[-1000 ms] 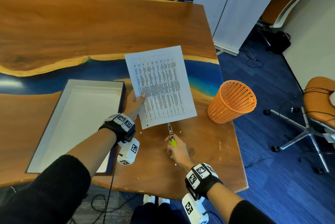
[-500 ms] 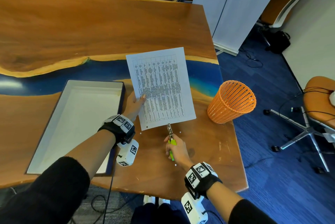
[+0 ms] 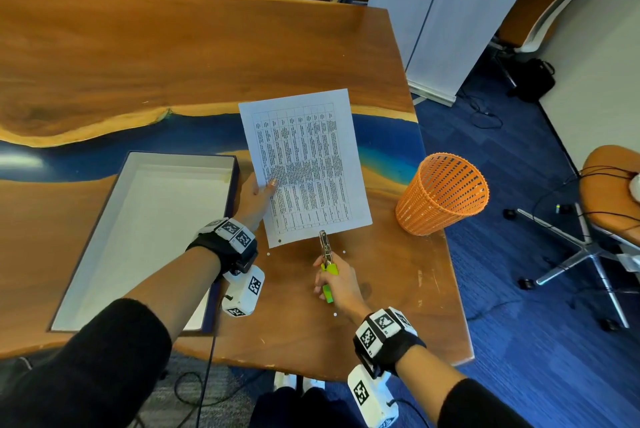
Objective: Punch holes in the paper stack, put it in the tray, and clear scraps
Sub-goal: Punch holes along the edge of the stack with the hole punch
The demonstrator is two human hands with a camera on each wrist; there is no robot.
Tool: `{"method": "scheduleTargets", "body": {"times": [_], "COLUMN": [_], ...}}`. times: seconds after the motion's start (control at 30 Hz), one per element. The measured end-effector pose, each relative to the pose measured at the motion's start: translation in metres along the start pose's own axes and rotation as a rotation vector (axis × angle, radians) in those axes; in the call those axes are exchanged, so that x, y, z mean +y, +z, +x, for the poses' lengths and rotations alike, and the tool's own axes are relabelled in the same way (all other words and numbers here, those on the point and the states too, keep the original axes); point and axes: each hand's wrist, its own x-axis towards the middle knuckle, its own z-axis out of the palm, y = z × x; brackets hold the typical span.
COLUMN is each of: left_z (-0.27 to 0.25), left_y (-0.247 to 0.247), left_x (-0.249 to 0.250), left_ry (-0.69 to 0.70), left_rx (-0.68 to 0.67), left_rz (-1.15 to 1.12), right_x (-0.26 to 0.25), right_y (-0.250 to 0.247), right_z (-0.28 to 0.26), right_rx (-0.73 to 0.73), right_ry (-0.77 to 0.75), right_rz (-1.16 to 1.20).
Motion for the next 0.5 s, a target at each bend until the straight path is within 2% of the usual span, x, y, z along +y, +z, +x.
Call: {"method": "scheduleTargets", "body": {"times": [0.17,0.5], "left_z": [-0.0029,-0.0043], "left_y": [0.0033,0.0058], "left_x": [-0.0013,0.0022], "left_ry": [-0.028,0.020], "left_rx": [-0.018,-0.024], "left_rz": [0.007,-0.003], "right_x": [-0.0018,-0.0061], "right_y": [-0.0010,-0.0014], "right_z": [0.0031,0.0031], "right_rx": [0.015,0.001], "right_ry": [0.013,0.024], "right_rz": [-0.036,-0.060]}}
